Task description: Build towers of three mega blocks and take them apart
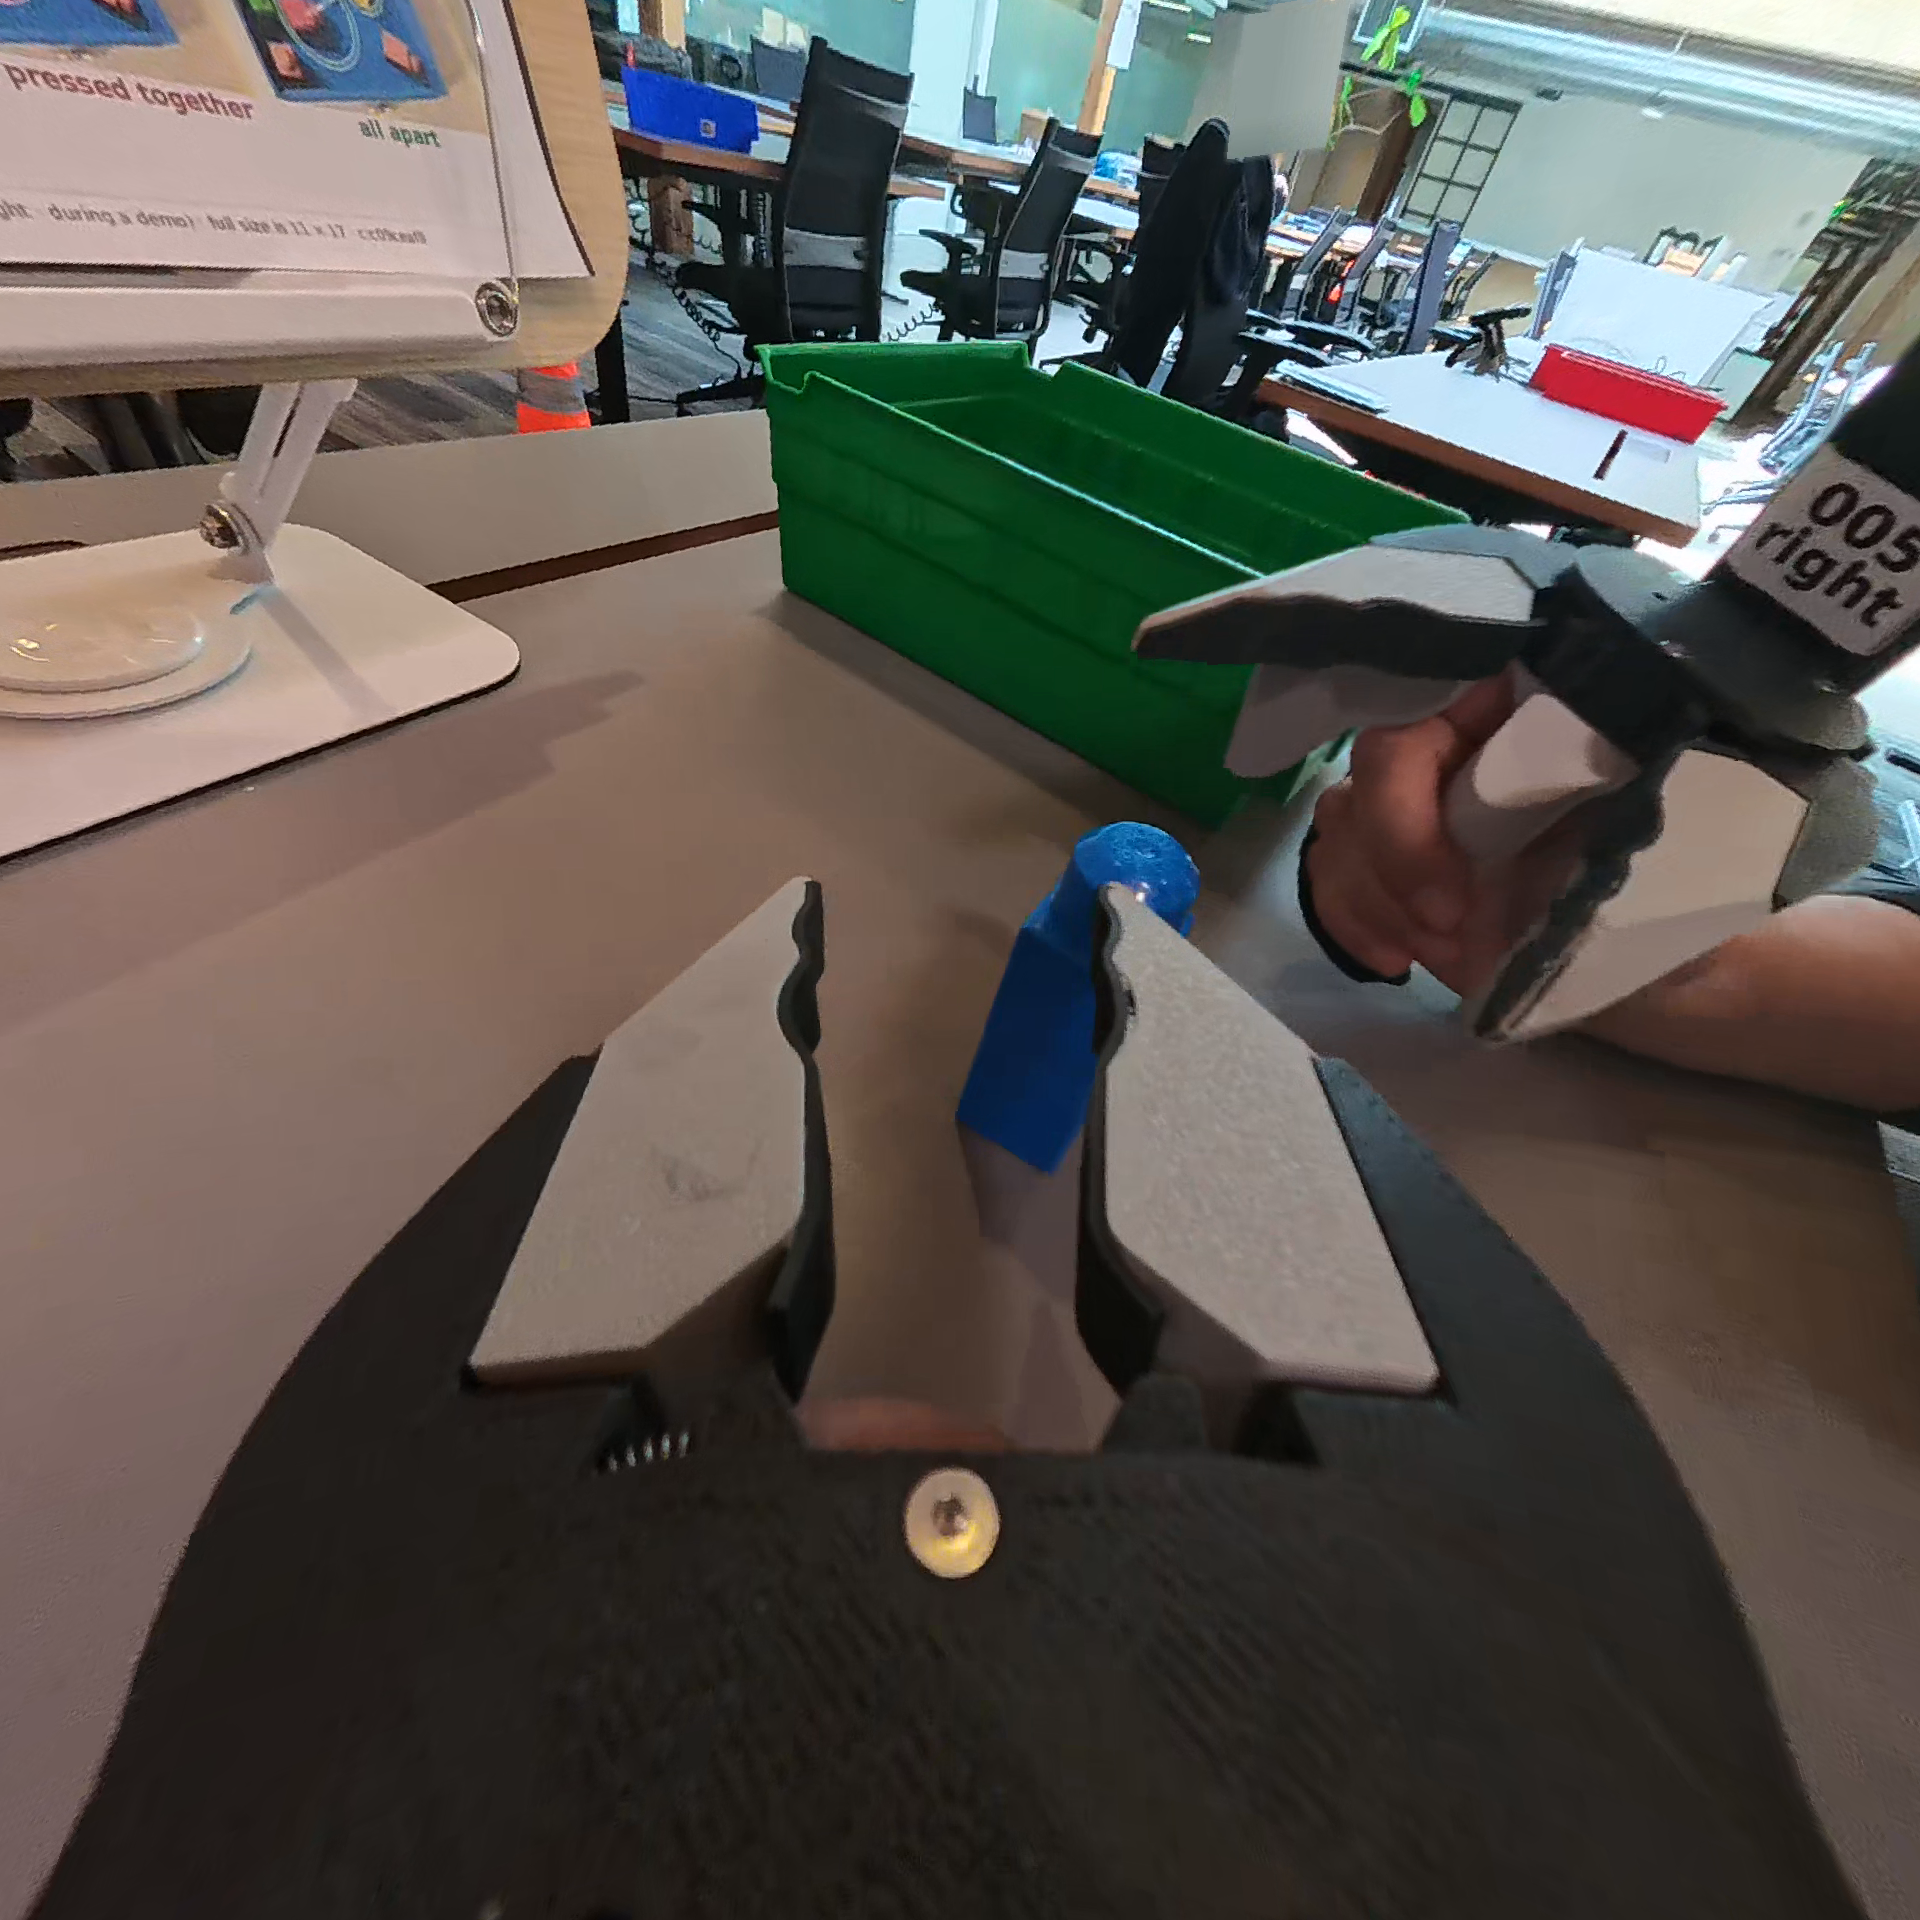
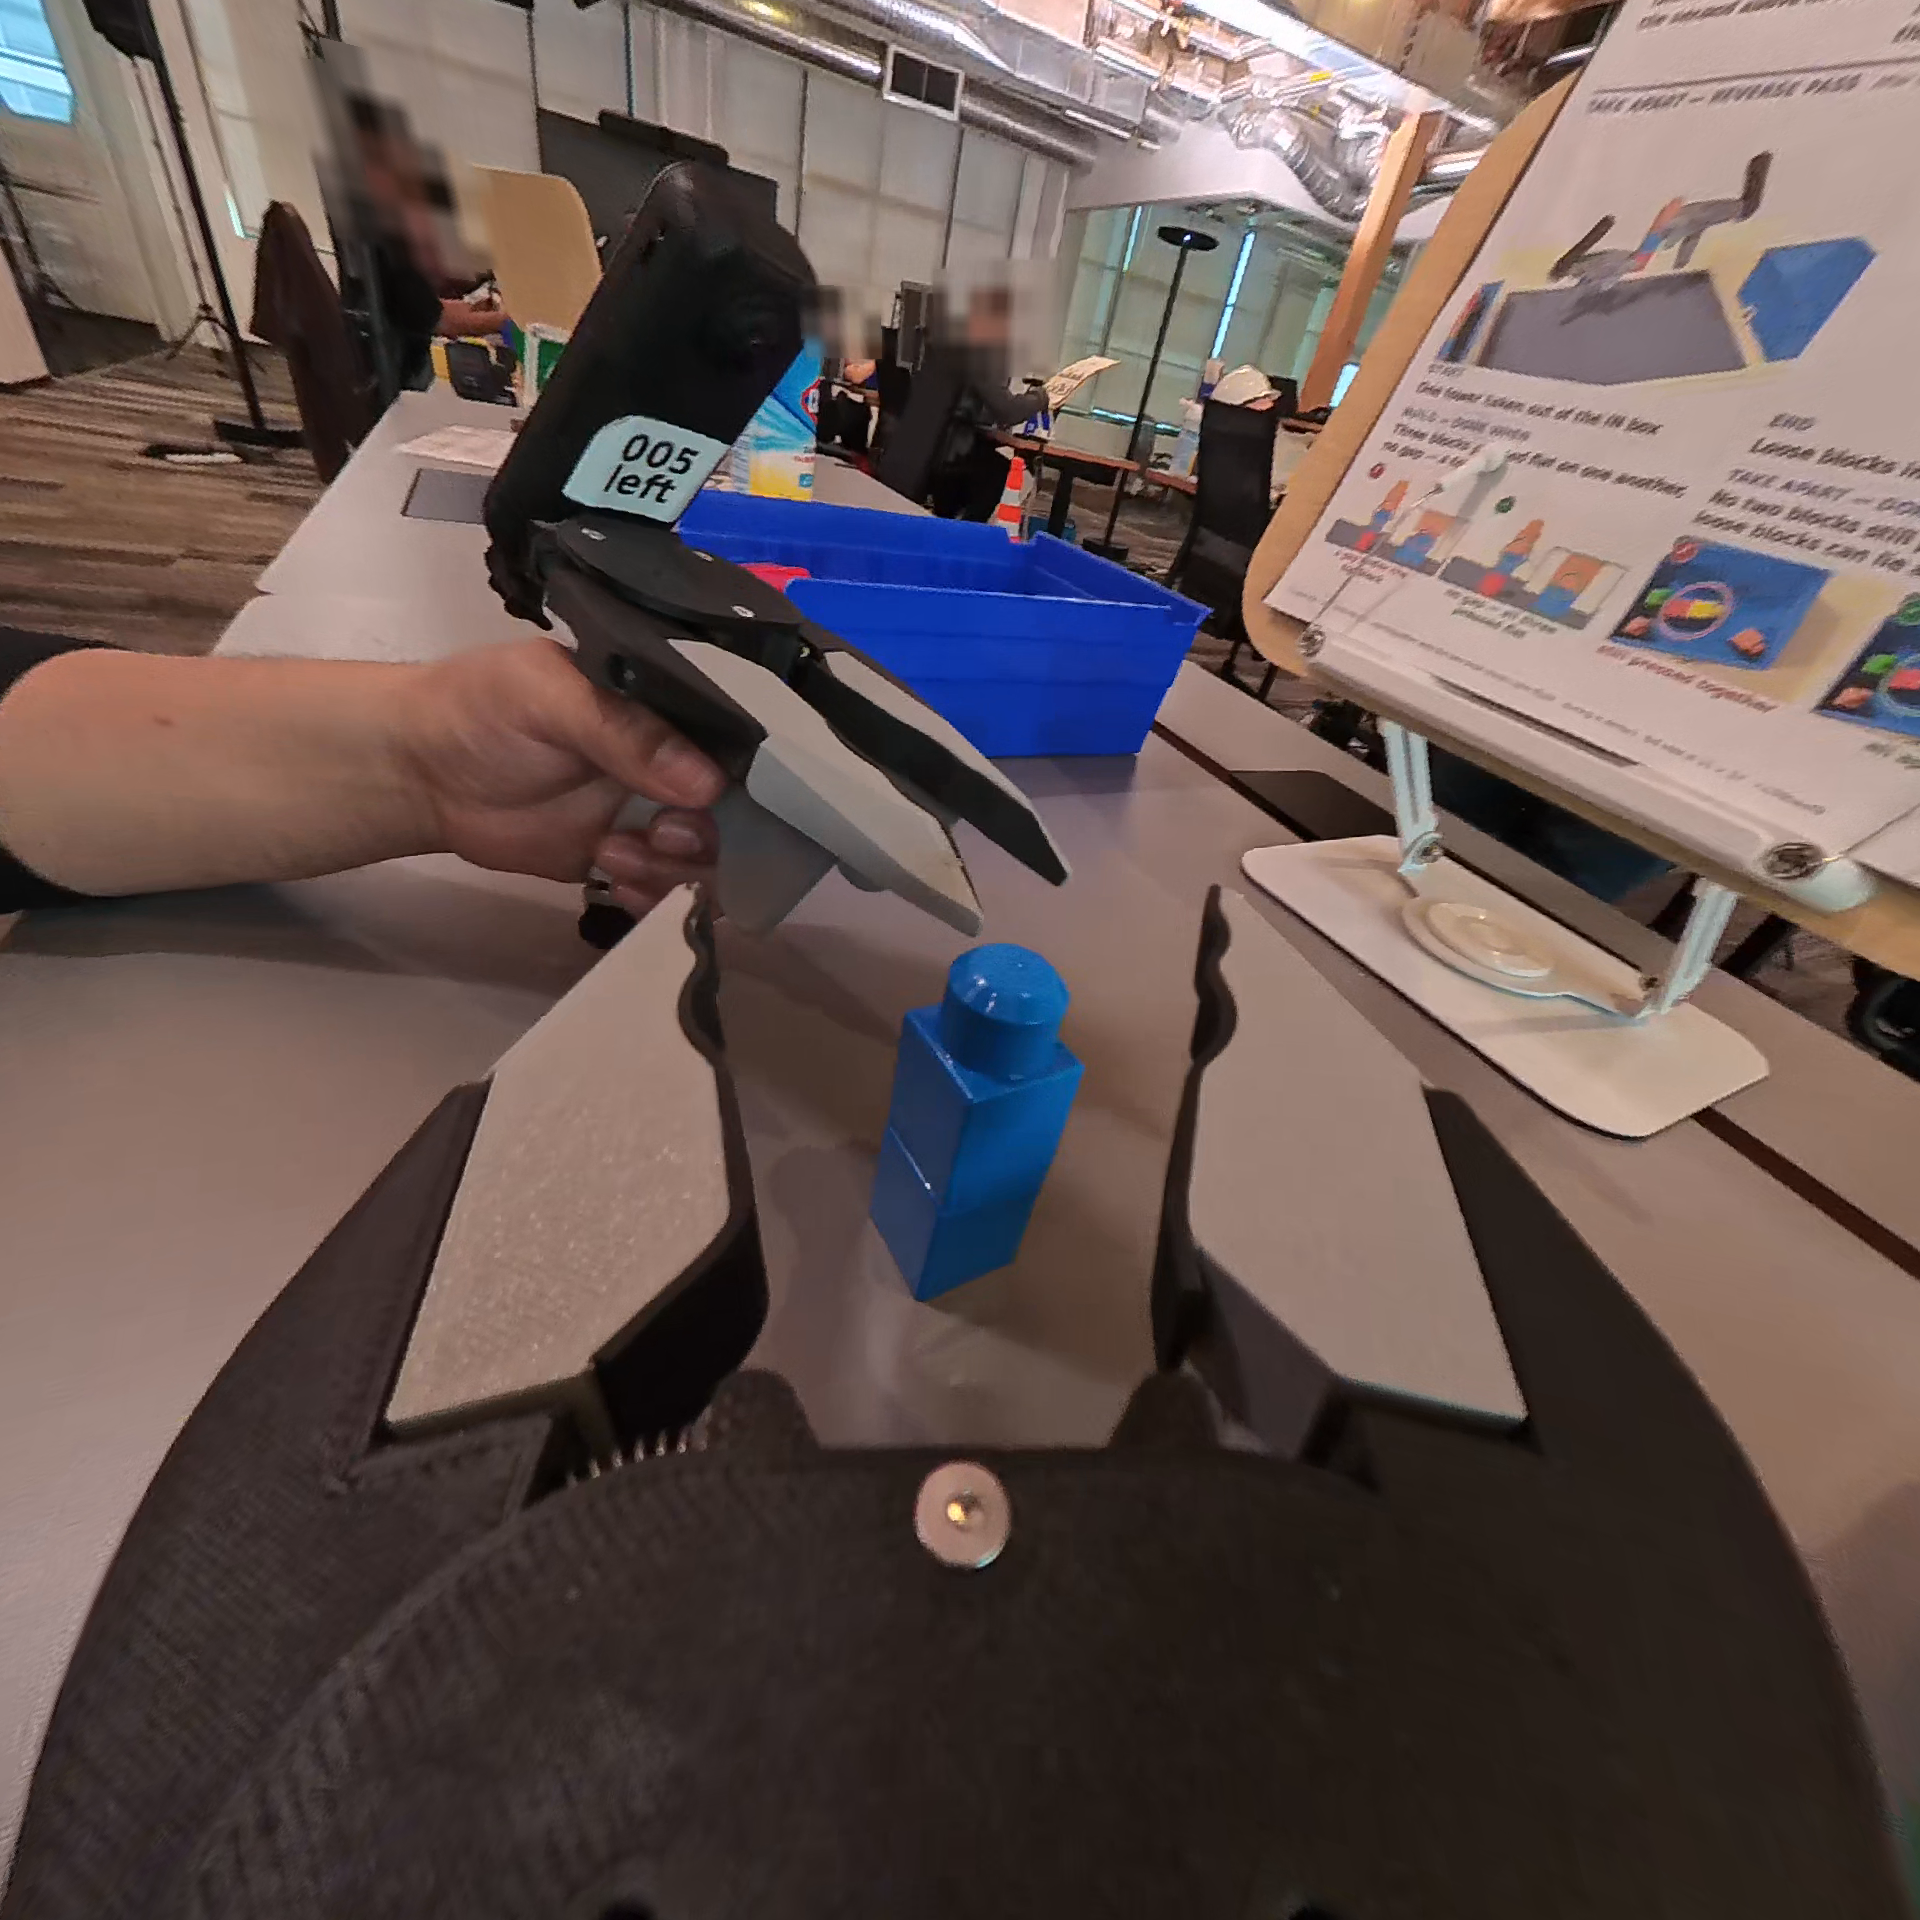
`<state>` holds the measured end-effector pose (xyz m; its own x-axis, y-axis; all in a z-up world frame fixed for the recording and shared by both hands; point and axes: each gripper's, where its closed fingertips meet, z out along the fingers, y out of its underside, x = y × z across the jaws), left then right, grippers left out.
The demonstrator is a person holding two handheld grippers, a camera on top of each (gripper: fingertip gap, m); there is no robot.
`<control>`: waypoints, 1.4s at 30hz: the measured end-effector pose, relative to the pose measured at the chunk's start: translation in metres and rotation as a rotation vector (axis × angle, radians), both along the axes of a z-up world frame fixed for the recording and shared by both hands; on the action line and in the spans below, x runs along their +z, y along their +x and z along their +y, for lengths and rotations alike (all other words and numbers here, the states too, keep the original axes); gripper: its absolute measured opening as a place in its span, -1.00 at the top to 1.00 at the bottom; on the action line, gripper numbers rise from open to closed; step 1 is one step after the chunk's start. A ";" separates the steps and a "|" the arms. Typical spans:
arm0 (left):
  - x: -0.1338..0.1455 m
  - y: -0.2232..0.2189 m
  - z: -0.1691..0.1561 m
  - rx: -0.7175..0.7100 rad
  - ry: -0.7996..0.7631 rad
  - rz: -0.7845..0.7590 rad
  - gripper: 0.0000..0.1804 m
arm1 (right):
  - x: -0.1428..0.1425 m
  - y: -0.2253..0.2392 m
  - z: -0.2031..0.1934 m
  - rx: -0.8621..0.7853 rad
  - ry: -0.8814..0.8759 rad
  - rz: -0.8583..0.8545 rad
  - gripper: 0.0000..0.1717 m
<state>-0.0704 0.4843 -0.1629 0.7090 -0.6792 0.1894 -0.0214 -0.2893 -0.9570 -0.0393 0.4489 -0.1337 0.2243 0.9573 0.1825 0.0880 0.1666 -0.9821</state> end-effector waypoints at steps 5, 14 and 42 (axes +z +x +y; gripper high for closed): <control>-0.003 -0.005 0.004 0.016 0.024 0.034 0.51 | 0.009 0.010 0.013 -0.034 -0.055 0.058 -0.02; -0.007 0.011 -0.014 -0.151 0.077 0.014 0.38 | -0.007 0.010 0.024 0.012 -0.228 0.056 -0.03; 0.035 0.027 -0.067 -0.384 0.186 -0.233 0.44 | 0.013 0.010 0.009 -0.035 -0.029 0.058 -0.17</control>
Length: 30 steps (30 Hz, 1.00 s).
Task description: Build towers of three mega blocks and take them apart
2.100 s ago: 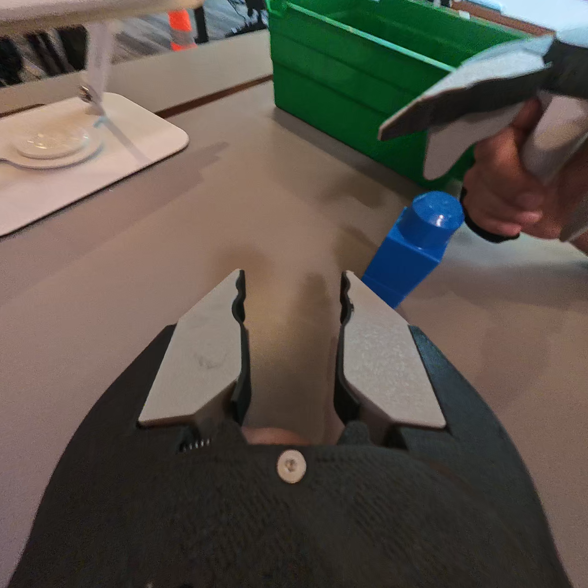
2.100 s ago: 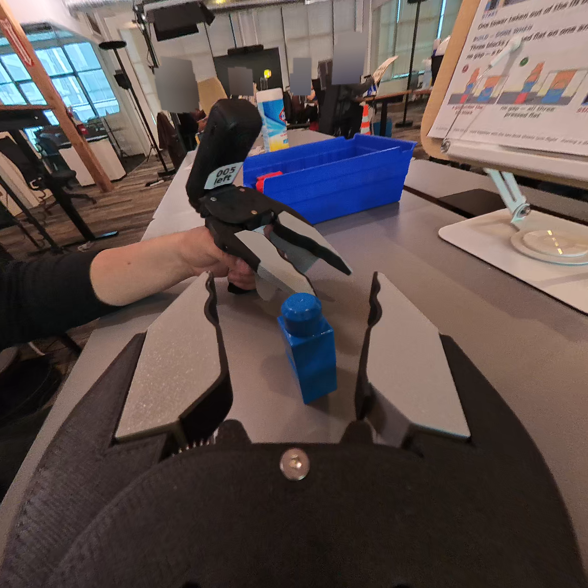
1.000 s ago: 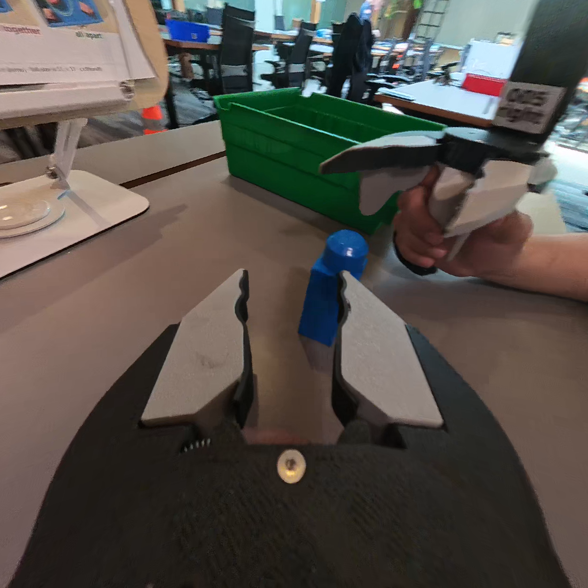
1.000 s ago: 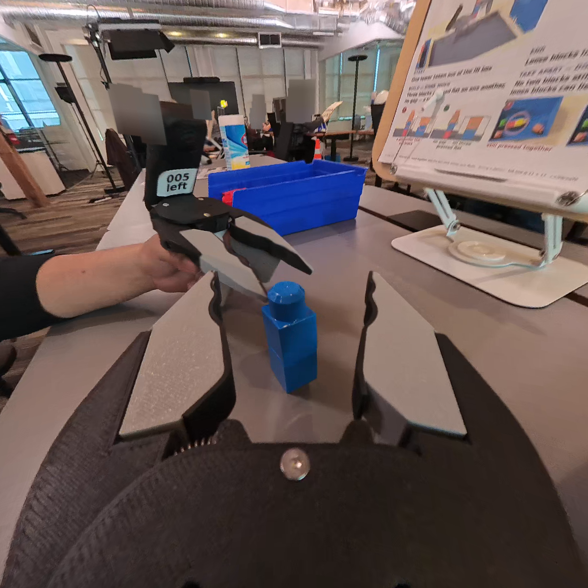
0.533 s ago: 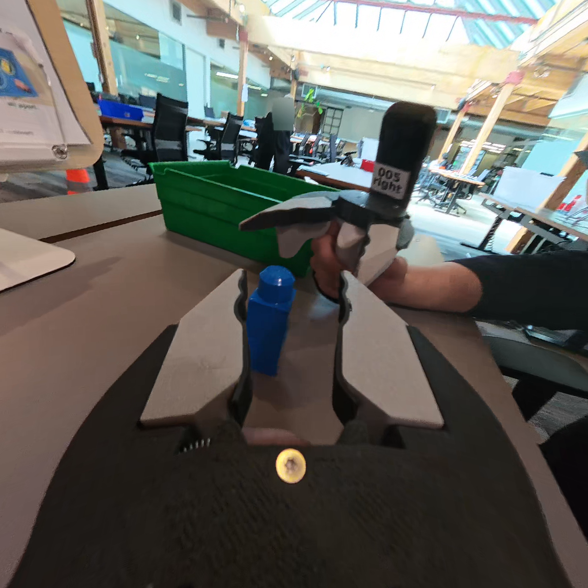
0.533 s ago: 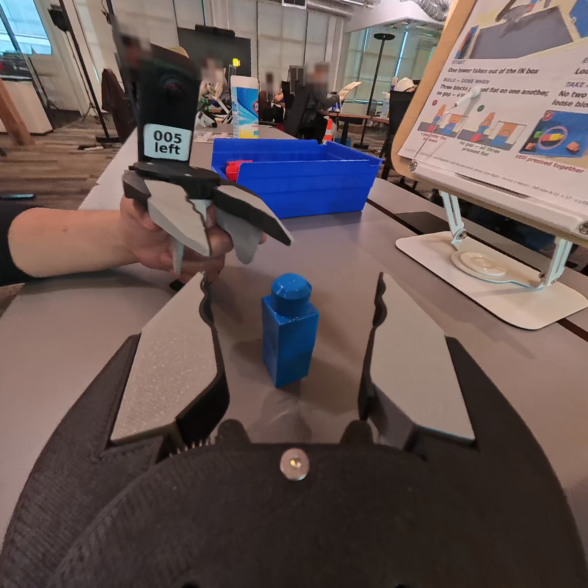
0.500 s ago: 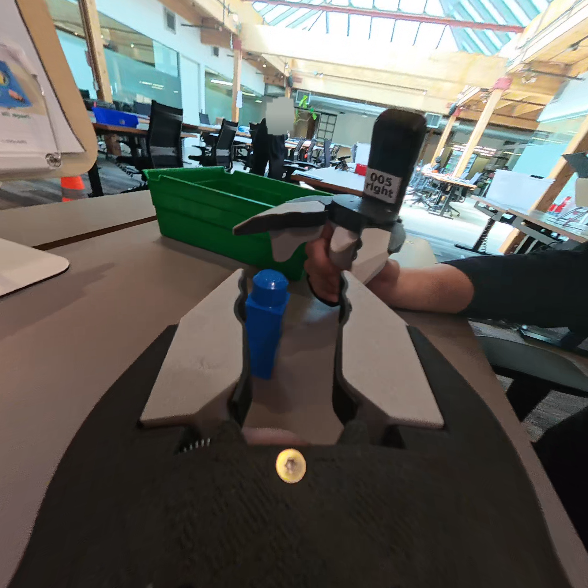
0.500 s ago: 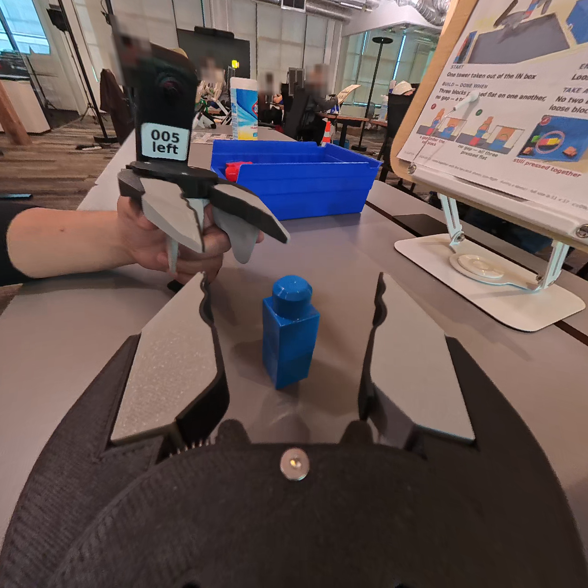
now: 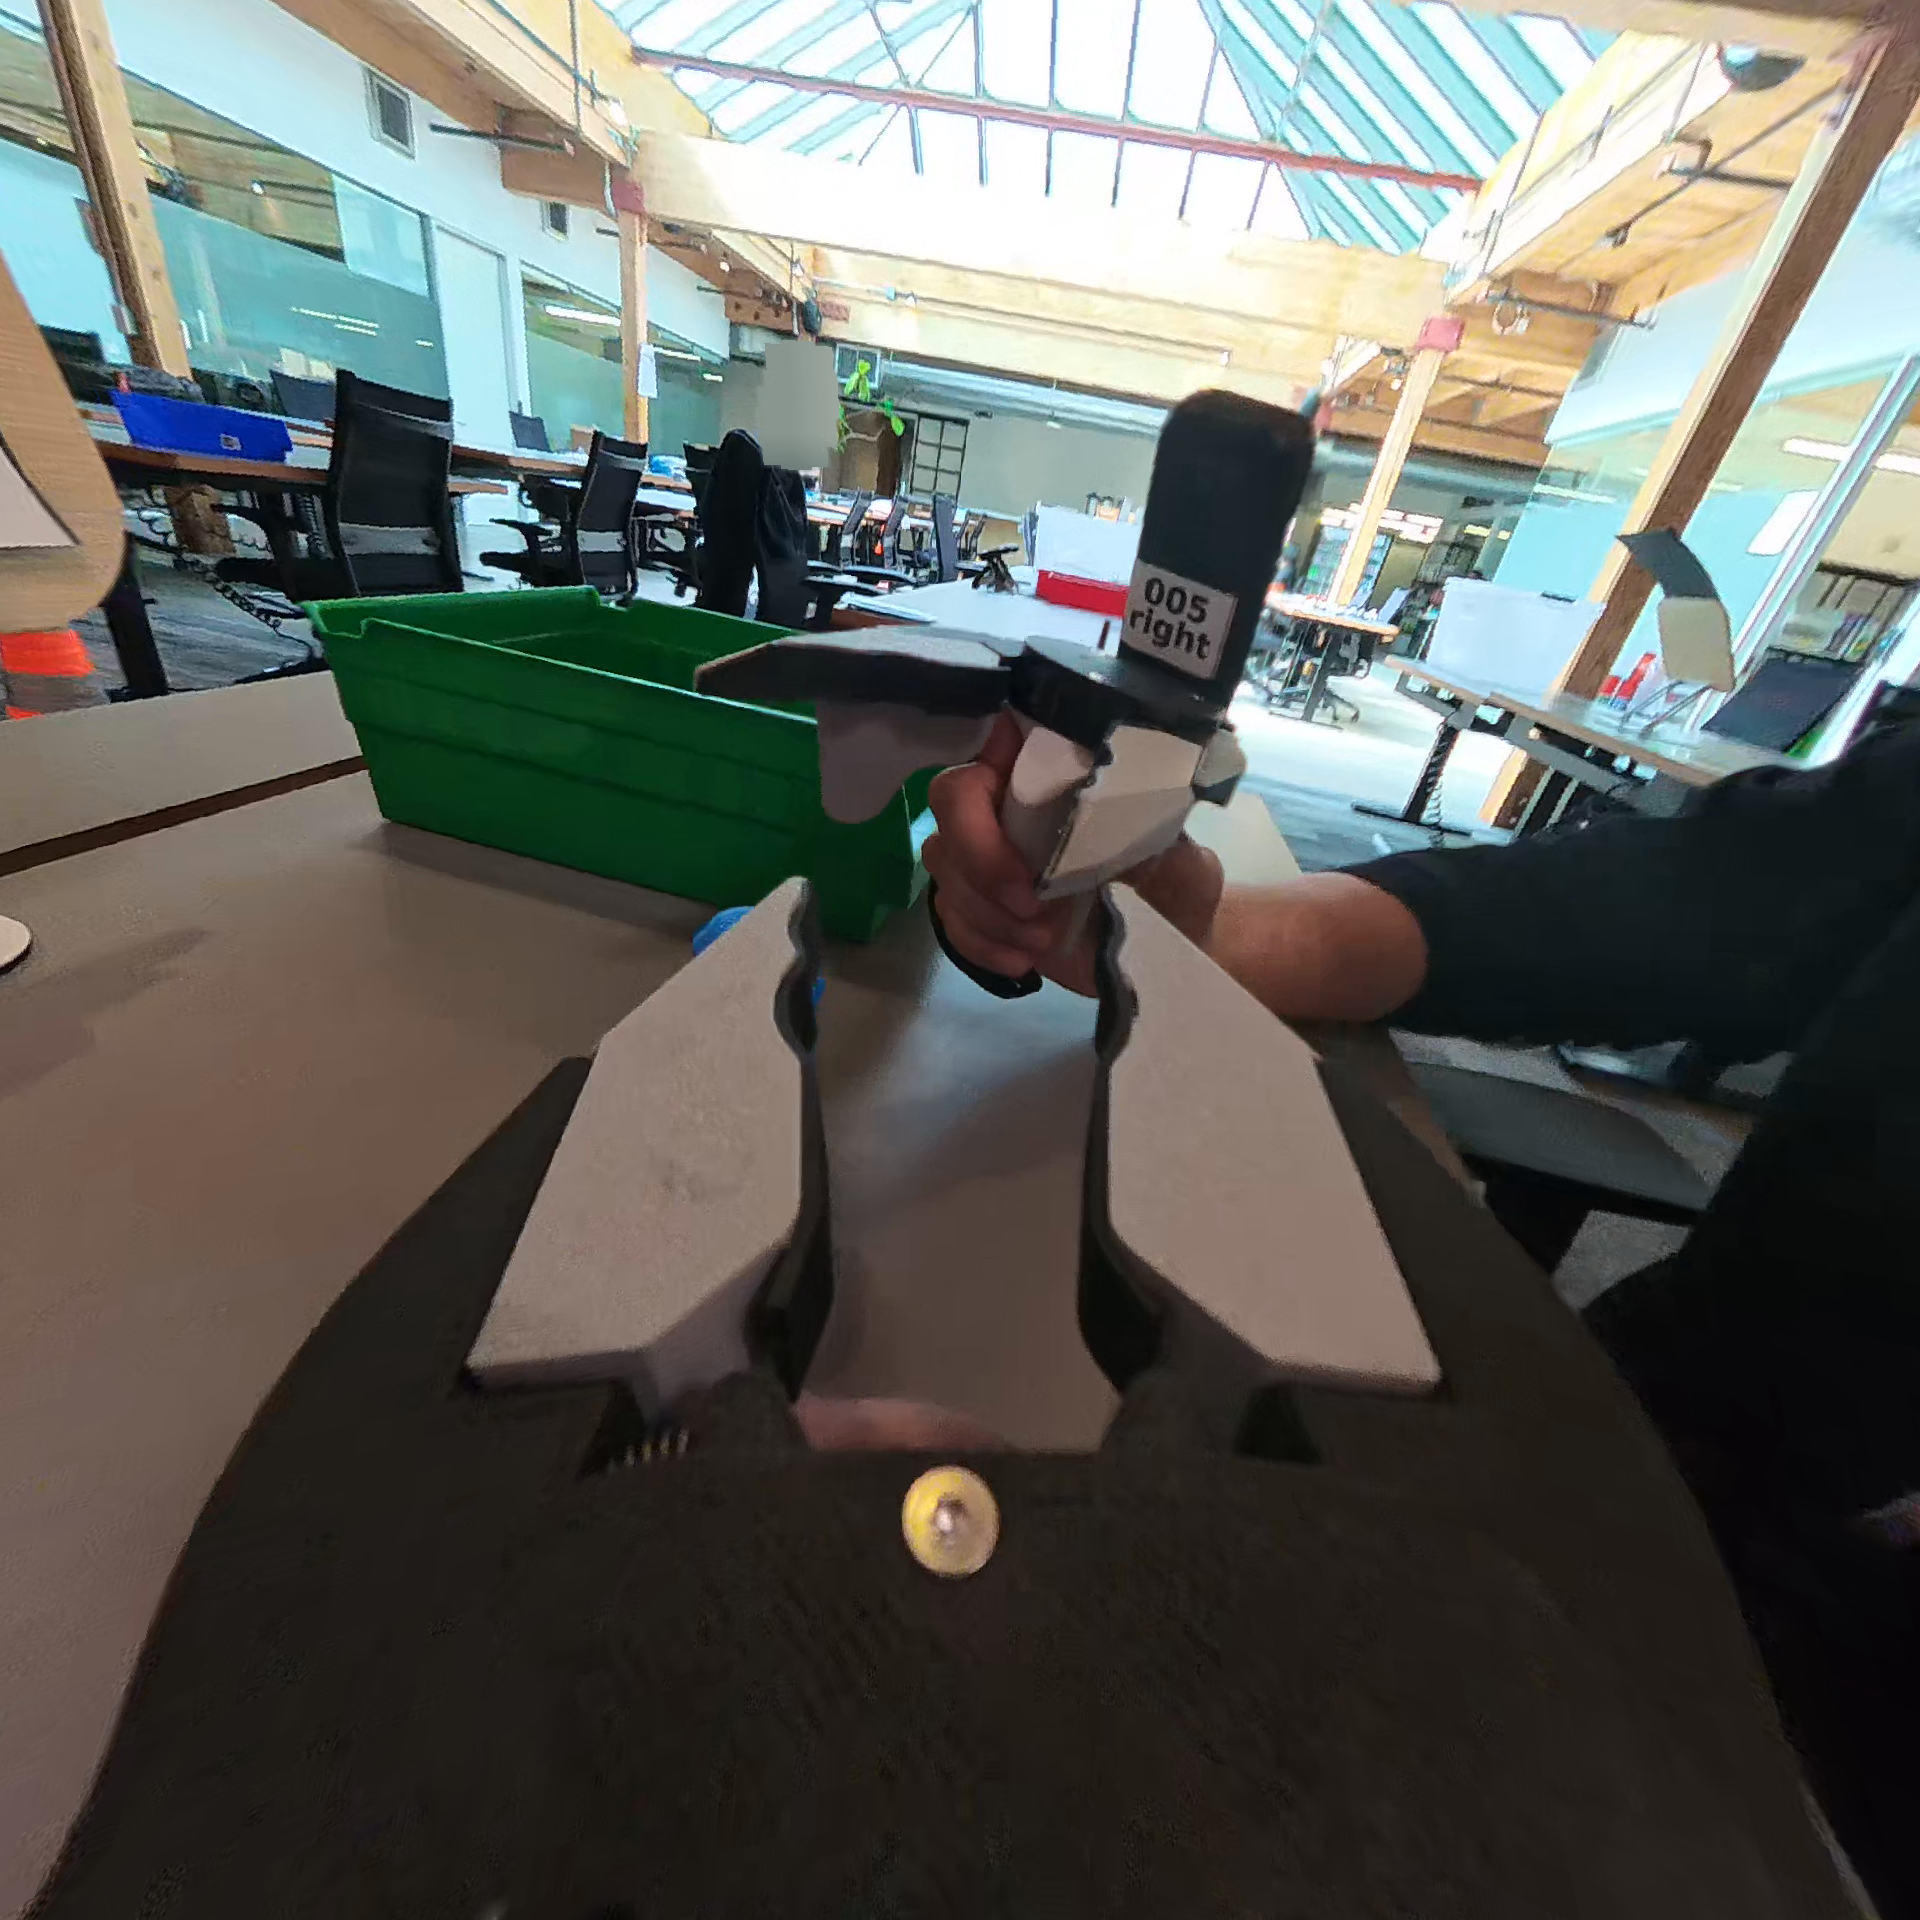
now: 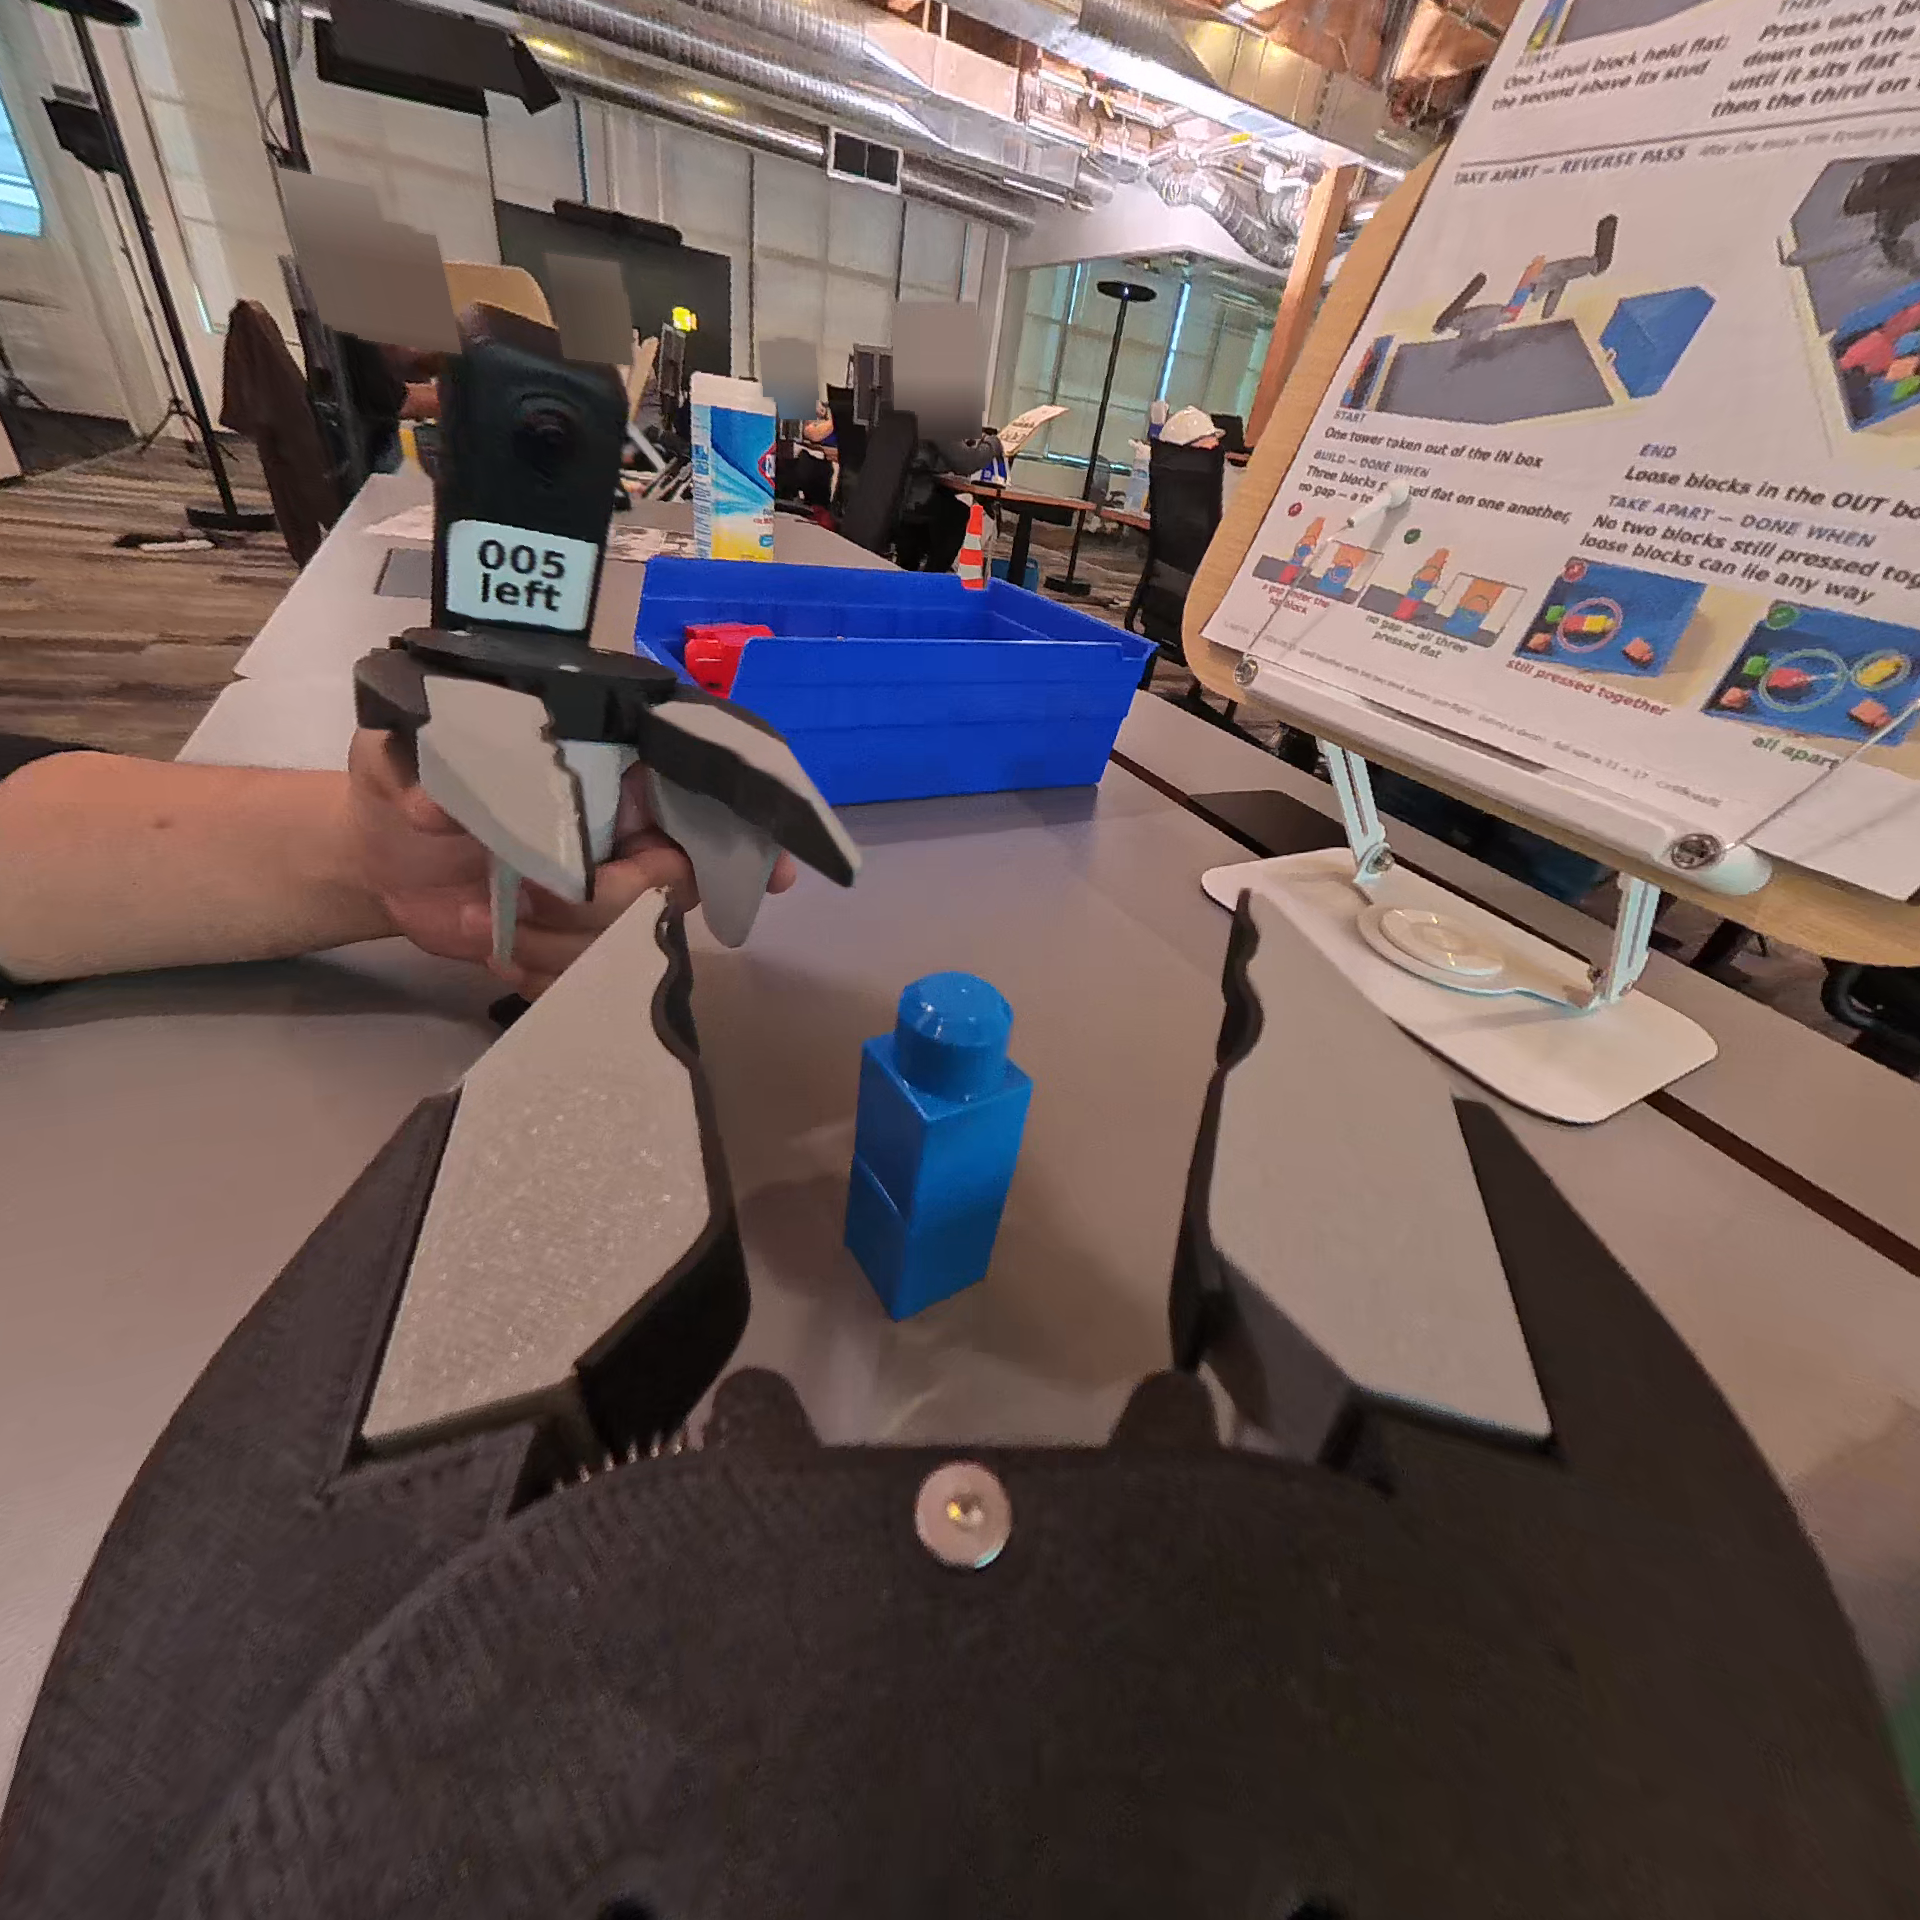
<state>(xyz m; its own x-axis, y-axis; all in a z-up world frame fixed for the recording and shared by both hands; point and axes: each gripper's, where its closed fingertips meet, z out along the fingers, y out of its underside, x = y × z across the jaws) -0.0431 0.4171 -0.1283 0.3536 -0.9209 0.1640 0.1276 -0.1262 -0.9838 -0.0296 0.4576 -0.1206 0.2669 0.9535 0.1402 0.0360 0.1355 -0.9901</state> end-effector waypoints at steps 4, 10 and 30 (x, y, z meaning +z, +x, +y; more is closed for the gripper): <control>-0.013 0.008 -0.004 -0.022 -0.042 0.051 0.43 | -0.004 0.006 0.011 -0.057 0.020 -0.017 -0.14; 0.022 -0.006 -0.050 -0.018 0.000 -0.051 0.44 | -0.004 0.013 0.016 -0.087 0.034 -0.019 -0.08; -0.003 -0.377 0.095 0.661 -0.234 1.238 0.41 | -0.009 -0.005 0.001 0.065 -0.069 0.007 -0.02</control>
